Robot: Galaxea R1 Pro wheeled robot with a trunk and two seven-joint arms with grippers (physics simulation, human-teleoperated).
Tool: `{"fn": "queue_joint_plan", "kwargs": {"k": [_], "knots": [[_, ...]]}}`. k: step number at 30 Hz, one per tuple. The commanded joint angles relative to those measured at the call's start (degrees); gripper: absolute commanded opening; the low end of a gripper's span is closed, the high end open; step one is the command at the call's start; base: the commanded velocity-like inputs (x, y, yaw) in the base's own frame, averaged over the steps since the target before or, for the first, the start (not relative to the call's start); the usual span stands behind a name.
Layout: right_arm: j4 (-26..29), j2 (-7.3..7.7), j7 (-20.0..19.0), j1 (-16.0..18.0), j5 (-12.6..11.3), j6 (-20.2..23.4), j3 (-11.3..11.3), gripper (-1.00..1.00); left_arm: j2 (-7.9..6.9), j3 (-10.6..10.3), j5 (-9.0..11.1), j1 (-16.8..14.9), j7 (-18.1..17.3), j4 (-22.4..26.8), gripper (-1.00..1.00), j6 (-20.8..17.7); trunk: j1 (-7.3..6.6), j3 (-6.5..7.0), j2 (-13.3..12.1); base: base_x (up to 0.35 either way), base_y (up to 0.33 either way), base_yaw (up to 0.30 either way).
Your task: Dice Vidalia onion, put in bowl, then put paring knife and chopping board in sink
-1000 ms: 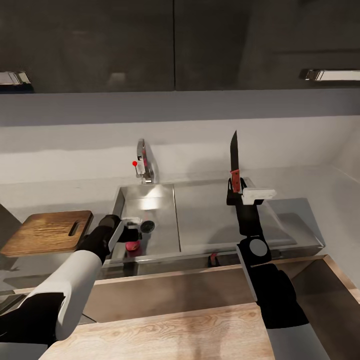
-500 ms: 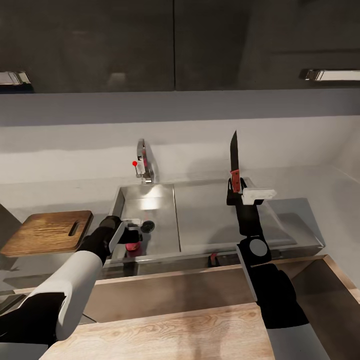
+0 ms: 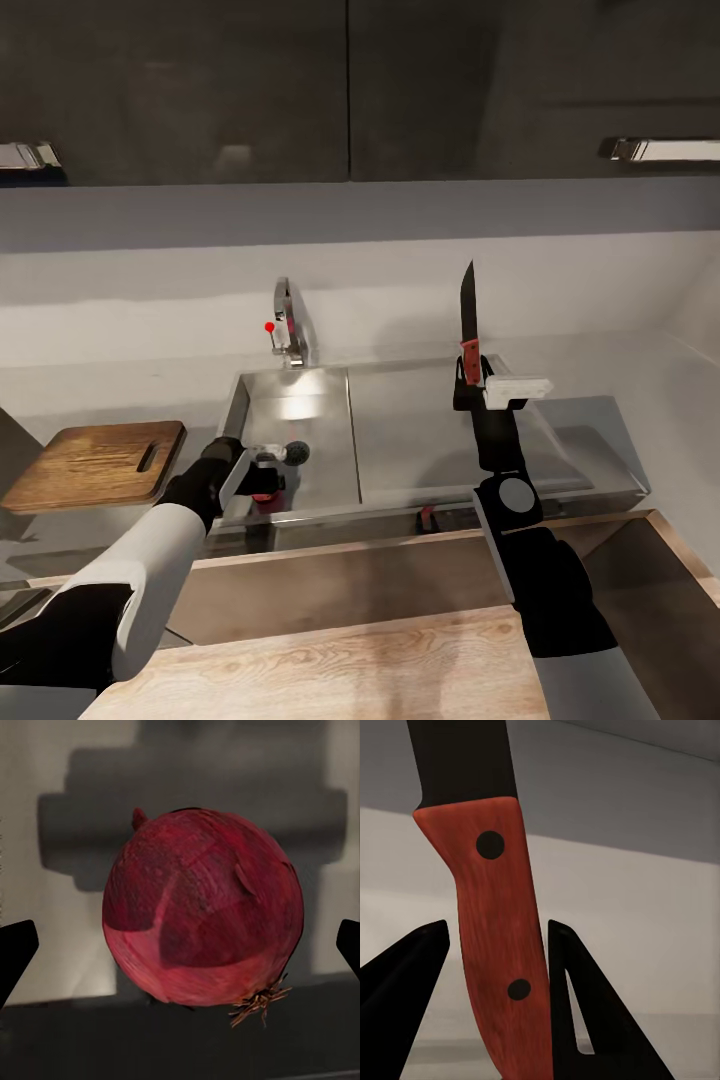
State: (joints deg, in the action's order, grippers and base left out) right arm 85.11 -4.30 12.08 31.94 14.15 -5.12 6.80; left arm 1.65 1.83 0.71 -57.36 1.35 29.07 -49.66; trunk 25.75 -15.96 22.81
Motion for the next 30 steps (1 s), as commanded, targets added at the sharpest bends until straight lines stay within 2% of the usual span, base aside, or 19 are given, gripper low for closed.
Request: {"fn": "queue_joint_plan", "kwargs": {"k": [1,20,30], "knots": [[-0.03,0.00,0.40,0.05,0.53,0.02,0.06,-1.00,0.03,0.19,0.09,-0.03,0.14,0.08,1.00,-0.26,0.03,-0.13,0.11,0.000,0.000,0.000],[-0.03,0.00,0.40,0.03,0.53,0.02,0.06,-1.00,0.08,0.19,0.09,-0.03,0.14,0.47,1.00,-0.01,0.03,-0.27,0.11,0.000,0.000,0.000],[-0.03,0.00,0.40,0.05,0.53,0.02,0.06,-1.00,0.07,0.19,0.09,-0.03,0.14,0.46,1.00,0.59,0.03,-1.05,0.11,0.000,0.000,0.000]]}}
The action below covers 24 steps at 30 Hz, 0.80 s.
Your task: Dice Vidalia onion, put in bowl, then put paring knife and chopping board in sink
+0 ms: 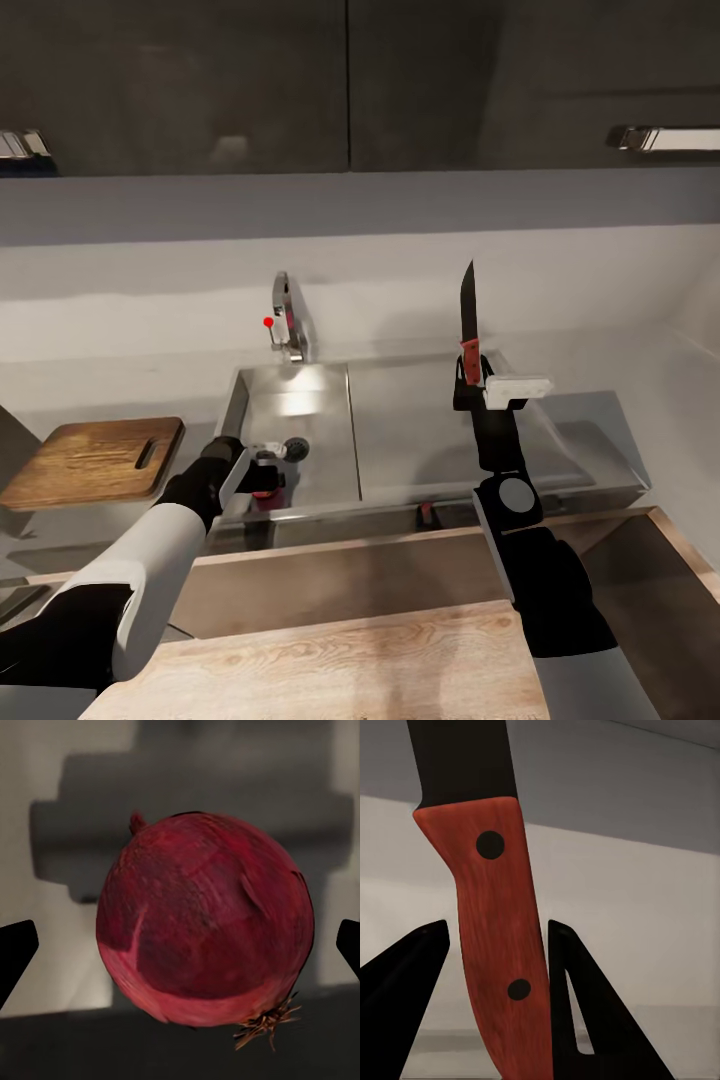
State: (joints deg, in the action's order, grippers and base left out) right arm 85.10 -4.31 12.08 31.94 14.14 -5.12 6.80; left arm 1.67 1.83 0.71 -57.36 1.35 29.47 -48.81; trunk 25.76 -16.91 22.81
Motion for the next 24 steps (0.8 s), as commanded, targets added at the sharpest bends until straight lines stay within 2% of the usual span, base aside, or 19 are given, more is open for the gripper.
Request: {"fn": "queue_joint_plan", "kwargs": {"k": [1,8,20,21,24], "knots": [[-0.02,0.00,0.40,0.05,0.53,0.02,0.06,-1.00,0.03,0.19,0.08,-0.03,0.14,0.06,1.00,-0.26,0.03,-0.20,0.11,0.000,0.000,0.000],[-0.02,0.00,0.40,0.02,0.53,0.02,0.06,-1.00,0.06,0.19,0.08,-0.03,0.14,0.06,1.00,-0.24,0.03,-0.78,0.11,0.000,0.000,0.000],[-0.02,0.00,0.40,0.04,0.53,0.02,0.06,-1.00,0.00,0.19,0.08,-0.03,0.16,0.14,1.00,-0.17,0.03,-0.84,0.11,0.000,0.000,0.000],[-0.02,0.00,0.40,0.03,0.53,0.02,0.06,-1.00,0.00,0.19,0.08,-0.03,0.15,0.14,-1.00,-0.16,0.03,-0.84,0.11,0.000,0.000,0.000],[-0.02,0.00,0.40,0.05,0.53,0.02,0.06,-1.00,-0.02,0.19,0.08,-0.03,0.21,0.51,-1.00,-0.15,0.03,-0.84,0.11,0.000,0.000,0.000]]}}
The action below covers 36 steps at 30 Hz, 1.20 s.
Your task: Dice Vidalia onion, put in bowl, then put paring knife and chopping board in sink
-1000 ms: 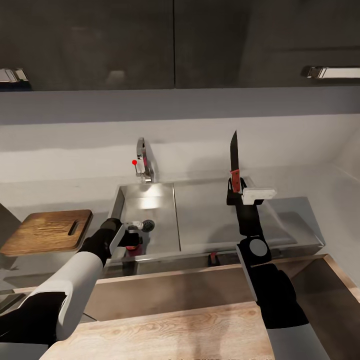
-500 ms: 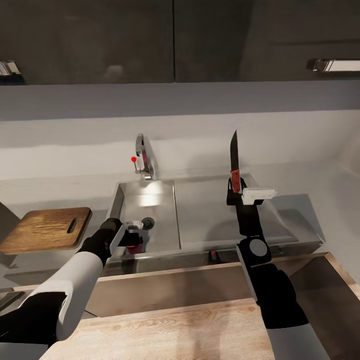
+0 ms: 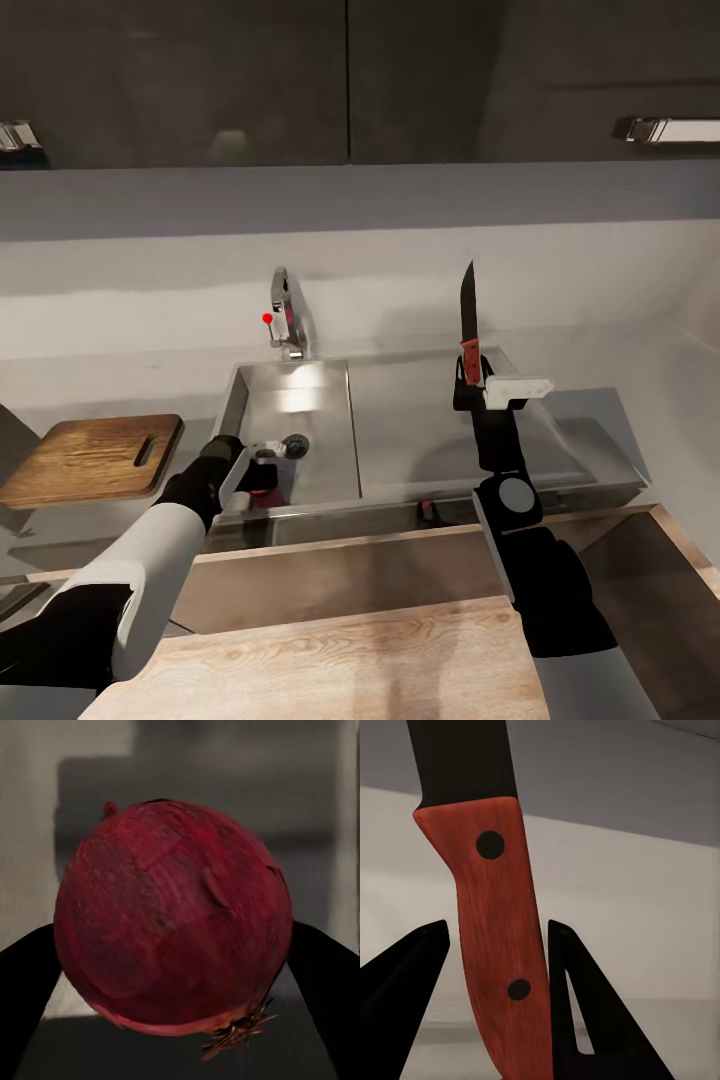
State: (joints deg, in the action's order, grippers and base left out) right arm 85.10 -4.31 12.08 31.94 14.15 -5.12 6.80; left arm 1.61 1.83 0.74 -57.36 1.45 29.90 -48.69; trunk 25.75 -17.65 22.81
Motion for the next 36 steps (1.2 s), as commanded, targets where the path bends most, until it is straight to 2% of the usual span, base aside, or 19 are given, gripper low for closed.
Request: {"fn": "queue_joint_plan", "kwargs": {"k": [1,14,19,25,31,36], "knots": [[-0.02,0.00,0.40,0.05,0.53,0.02,0.06,-1.00,0.01,0.19,0.05,-0.03,0.12,0.23,-1.00,-0.27,0.03,-0.10,0.10,0.000,0.000,0.000],[-0.02,0.00,0.40,0.05,0.53,0.02,0.06,-1.00,0.06,0.19,0.05,-0.03,0.05,0.51,-1.00,-0.08,0.03,0.56,0.10,0.000,0.000,-0.024],[-0.02,0.00,0.40,0.04,0.53,0.02,0.06,-1.00,0.06,0.19,0.05,-0.03,0.12,0.51,-1.00,2.60,0.03,1.01,0.10,0.000,0.000,-0.035],[-0.02,0.02,0.40,0.05,0.53,0.02,0.06,-1.00,0.03,0.19,0.05,-0.03,0.03,0.88,-1.00,3.21,0.03,1.56,0.10,0.000,0.000,-0.039],[-0.02,0.01,0.40,0.04,0.53,0.02,0.06,-1.00,-0.01,0.11,0.05,0.02,-0.23,4.54,-1.00,4.87,0.03,2.10,0.10,0.000,0.000,-0.045],[-0.02,0.00,0.38,0.03,0.53,0.02,0.06,-1.00,-0.07,0.14,0.05,0.05,-0.25,9.79,-1.00,4.92,0.03,2.55,0.10,0.000,0.000,-0.011]]}}
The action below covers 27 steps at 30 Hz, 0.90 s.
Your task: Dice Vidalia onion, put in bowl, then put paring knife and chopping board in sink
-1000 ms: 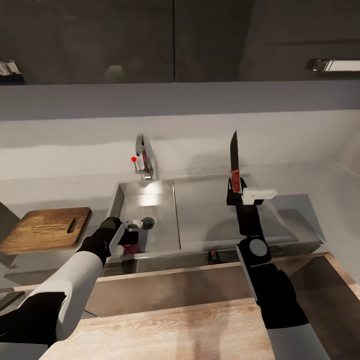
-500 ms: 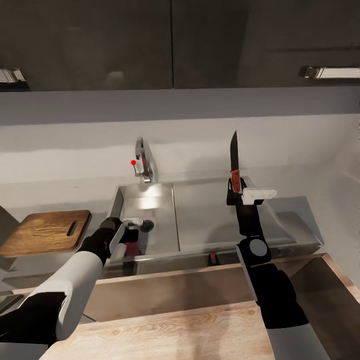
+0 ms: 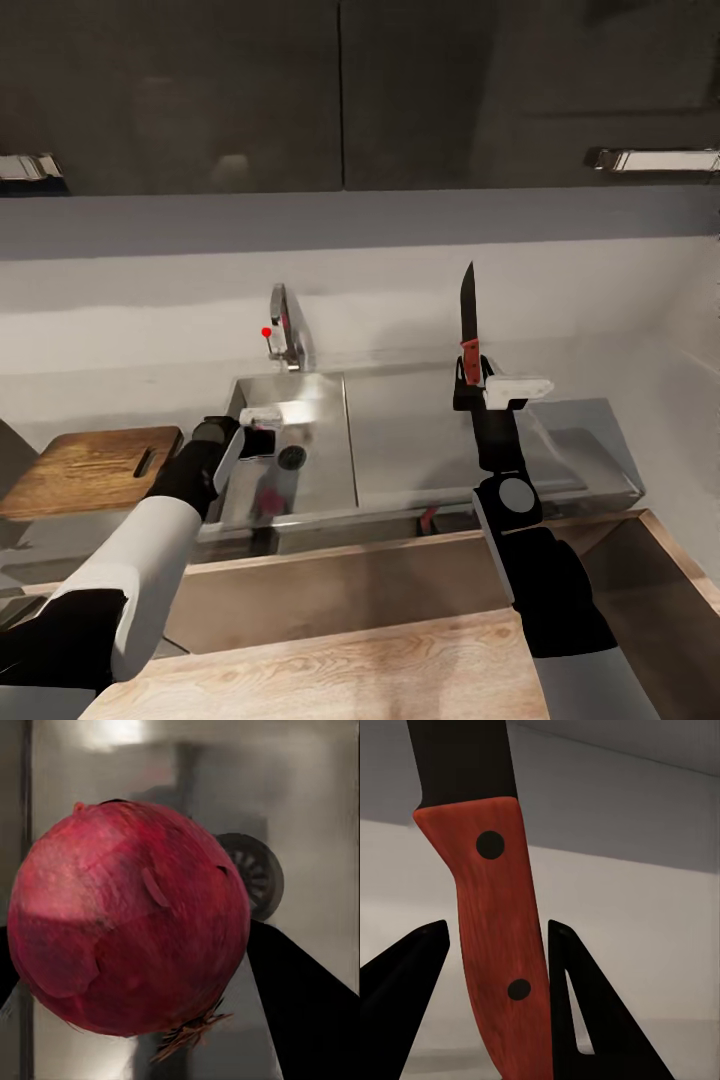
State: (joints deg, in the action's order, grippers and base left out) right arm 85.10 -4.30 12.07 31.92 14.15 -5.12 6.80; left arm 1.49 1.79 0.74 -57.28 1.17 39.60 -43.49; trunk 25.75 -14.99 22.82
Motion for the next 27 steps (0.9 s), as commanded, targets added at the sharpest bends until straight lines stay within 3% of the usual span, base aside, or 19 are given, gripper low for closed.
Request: {"fn": "queue_joint_plan", "kwargs": {"k": [1,9,17,25,27], "knots": [[-0.02,0.00,0.40,0.04,0.51,0.03,0.06,-1.00,0.03,0.21,0.05,-0.03,-0.01,1.06,-1.00,-0.32,0.04,-0.01,0.10,0.000,0.000,-0.002],[-0.02,0.00,0.41,0.03,0.44,0.03,0.06,-1.00,1.93,0.06,0.11,0.17,-0.16,4.47,-1.00,5.78,0.04,0.57,0.10,0.000,0.000,0.000],[-0.02,0.01,0.41,0.06,0.44,0.08,0.06,-1.00,2.04,0.06,0.20,2.25,-0.33,9.77,-1.00,8.31,0.04,0.67,0.10,0.000,0.000,0.000],[-0.08,0.00,0.35,0.06,0.44,0.11,0.06,-1.00,1.93,0.07,0.21,11.11,-3.66,23.79,-1.00,8.70,0.04,0.67,0.10,0.000,0.000,0.000],[-0.09,0.00,0.33,0.04,0.44,0.11,0.06,-1.00,1.88,0.12,0.22,13.90,-4.49,29.15,-1.00,8.59,0.04,0.67,0.10,0.000,0.000,0.000]]}}
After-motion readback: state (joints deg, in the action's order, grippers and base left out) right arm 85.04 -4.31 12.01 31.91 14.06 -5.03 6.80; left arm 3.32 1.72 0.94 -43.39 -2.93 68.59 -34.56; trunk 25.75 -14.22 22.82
